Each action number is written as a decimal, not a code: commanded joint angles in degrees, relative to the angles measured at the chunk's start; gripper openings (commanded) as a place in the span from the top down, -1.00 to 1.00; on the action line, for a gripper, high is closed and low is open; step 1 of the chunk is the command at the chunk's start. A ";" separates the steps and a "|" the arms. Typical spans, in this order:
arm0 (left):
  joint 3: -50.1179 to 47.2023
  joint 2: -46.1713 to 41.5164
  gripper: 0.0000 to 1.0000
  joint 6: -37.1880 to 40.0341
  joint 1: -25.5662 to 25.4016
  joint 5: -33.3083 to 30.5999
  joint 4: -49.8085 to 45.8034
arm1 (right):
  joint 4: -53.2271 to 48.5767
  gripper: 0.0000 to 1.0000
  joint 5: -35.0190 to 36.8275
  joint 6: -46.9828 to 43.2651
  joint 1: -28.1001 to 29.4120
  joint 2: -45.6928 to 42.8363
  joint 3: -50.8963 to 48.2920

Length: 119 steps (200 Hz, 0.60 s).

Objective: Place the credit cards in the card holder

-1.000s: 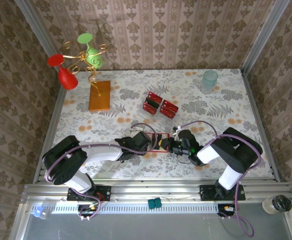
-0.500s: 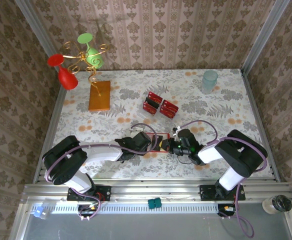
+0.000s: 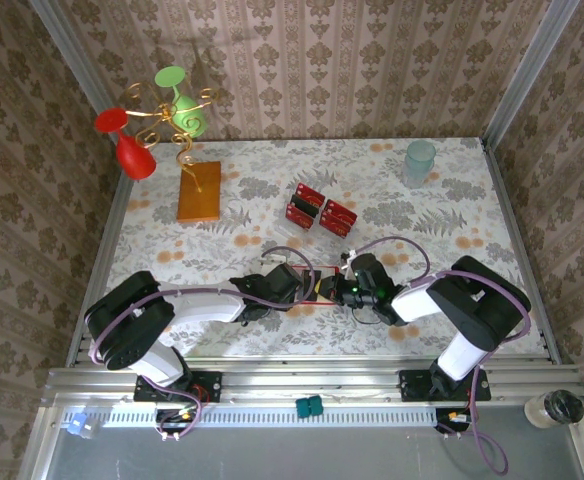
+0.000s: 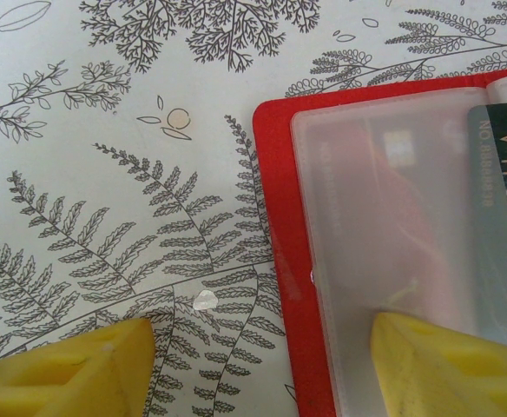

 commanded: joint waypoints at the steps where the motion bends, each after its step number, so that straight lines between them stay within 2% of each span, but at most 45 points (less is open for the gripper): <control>1: -1.78 0.13 -0.36 -0.53 -0.45 -0.39 -2.73 | -8.29 1.00 -2.19 -2.27 0.43 2.25 0.88; 20: -1.77 0.04 -0.36 -0.61 -0.42 -0.29 -2.64 | -9.11 0.99 -2.89 -2.69 0.35 2.41 1.63; 44: -1.85 -0.63 -0.36 -0.51 -0.42 -0.45 -2.90 | -13.40 0.41 -3.99 -4.80 -0.16 1.38 3.73; 66: -2.11 -2.21 -0.36 -0.55 -0.32 -0.96 -3.43 | -21.08 0.10 -4.18 -8.21 -1.50 -2.40 6.40; 96: -3.03 -4.33 -0.36 -0.82 0.15 -1.32 -3.52 | -32.88 0.04 -3.02 -13.22 -3.00 -7.25 11.18; 108: -3.48 -4.98 -0.36 -0.93 0.28 -1.51 -3.50 | -36.46 0.08 -2.56 -14.91 -3.09 -7.74 13.27; 119: -3.91 -5.41 -0.37 -1.08 0.40 -1.52 -3.31 | -38.36 0.19 -2.57 -15.95 -3.04 -7.44 14.87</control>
